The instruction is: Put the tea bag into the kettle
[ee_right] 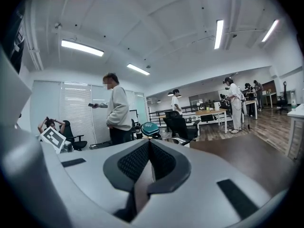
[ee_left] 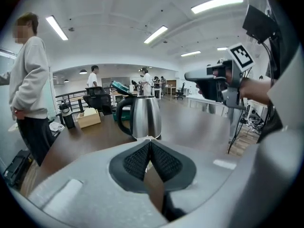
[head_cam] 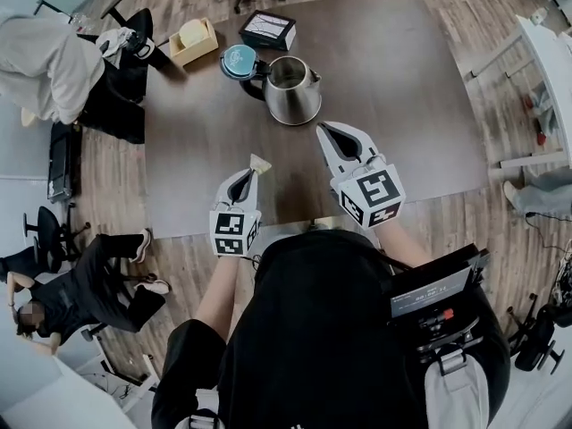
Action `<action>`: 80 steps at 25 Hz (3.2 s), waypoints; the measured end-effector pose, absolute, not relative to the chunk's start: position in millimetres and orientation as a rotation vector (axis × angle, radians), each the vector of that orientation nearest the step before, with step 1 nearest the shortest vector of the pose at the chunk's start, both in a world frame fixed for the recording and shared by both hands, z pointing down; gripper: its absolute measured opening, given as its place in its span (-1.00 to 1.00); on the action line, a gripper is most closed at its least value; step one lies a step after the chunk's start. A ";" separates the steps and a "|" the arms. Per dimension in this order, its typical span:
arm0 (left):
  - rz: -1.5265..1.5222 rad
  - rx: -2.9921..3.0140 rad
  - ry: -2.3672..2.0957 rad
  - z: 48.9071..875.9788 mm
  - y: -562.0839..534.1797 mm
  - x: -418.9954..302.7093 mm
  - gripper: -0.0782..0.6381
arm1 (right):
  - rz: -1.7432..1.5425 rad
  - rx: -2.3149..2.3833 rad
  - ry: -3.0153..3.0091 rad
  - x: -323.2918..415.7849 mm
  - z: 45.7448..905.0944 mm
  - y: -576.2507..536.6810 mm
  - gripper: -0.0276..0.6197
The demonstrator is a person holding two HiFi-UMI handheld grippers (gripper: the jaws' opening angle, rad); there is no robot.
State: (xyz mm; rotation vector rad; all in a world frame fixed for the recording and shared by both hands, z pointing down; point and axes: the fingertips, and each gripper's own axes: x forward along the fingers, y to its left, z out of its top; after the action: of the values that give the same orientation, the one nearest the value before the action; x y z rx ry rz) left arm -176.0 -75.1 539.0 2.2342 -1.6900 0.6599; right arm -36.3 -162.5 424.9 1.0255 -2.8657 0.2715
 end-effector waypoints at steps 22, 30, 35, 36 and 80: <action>0.375 2.414 -1.818 419.1 -150.2 -150.2 -0.76 | 0.160 1.095 -2.848 -16.2 409.1 -177.6 -0.89; 0.335 2.457 -1.814 399.2 -169.1 -142.7 -0.76 | 0.106 1.098 -2.823 -15.8 406.2 -190.7 -0.89; 0.338 2.497 -1.786 395.7 -185.3 -140.9 -0.76 | 0.097 1.108 -2.816 -20.8 405.7 -195.6 -0.89; 0.331 2.501 -1.781 394.3 -189.2 -140.4 -0.76 | 0.096 1.109 -2.814 -21.5 405.3 -196.9 -0.89; 0.542 2.437 -1.587 481.6 -297.2 -135.9 -0.76 | 0.277 1.145 -2.707 -23.4 449.2 -255.6 -0.89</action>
State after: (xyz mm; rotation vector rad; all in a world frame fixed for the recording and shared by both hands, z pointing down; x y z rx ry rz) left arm -135.9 -297.2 481.6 2.4374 -1.5868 0.5419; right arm -23.4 -255.6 449.2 1.1446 -2.7074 0.2772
